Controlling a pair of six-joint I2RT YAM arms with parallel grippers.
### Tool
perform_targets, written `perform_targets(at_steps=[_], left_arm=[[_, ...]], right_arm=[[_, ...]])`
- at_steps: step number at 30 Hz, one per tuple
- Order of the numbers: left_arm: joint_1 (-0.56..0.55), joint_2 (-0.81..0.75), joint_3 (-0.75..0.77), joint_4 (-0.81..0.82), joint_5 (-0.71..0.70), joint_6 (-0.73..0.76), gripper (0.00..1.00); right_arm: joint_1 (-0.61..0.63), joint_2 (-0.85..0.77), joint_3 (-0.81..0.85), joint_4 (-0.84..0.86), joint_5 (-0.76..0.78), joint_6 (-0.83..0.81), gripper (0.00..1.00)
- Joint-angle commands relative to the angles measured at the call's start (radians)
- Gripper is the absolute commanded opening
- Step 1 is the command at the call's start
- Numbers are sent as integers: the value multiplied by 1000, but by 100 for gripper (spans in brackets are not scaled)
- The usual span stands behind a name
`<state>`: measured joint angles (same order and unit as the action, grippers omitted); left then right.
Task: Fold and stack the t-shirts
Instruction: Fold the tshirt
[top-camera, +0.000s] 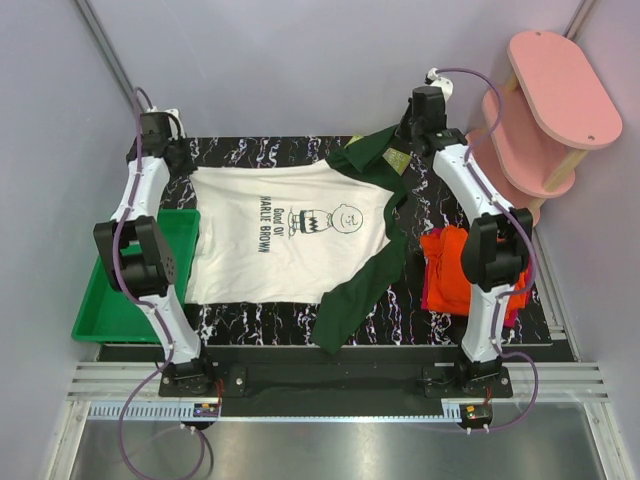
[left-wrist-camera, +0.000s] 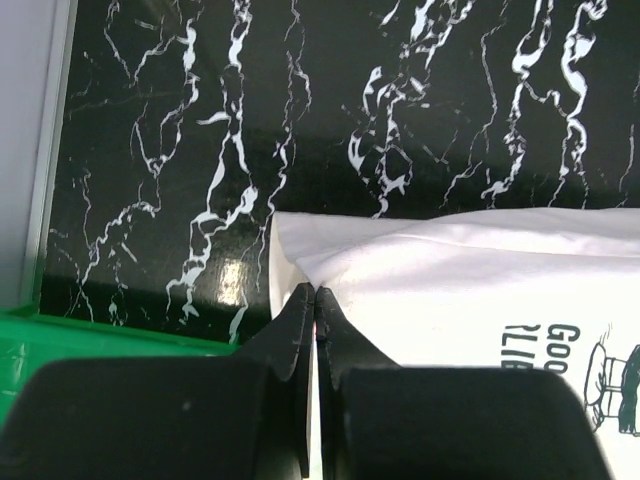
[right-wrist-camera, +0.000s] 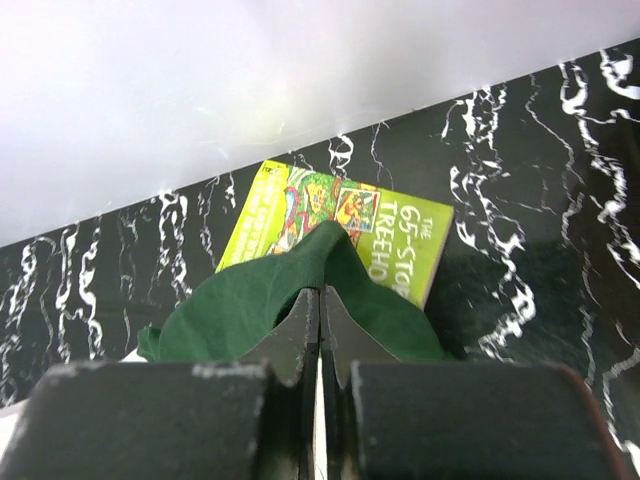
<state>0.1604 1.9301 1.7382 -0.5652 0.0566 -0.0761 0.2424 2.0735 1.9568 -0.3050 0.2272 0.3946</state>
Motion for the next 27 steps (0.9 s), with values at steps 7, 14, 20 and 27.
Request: perform_targets(at_steps=[7, 14, 20, 27], left_arm=[[10, -120, -109, -1, 12, 18, 0], [8, -172, -210, 1, 17, 29, 0], [10, -201, -255, 4, 11, 24, 0], [10, -220, -282, 4, -4, 24, 0]], right_arm=[[43, -318, -222, 40, 50, -20, 0], [87, -460, -370, 29, 84, -11, 0], [123, -593, -541, 20, 118, 21, 0], [159, -722, -737, -11, 150, 82, 0]])
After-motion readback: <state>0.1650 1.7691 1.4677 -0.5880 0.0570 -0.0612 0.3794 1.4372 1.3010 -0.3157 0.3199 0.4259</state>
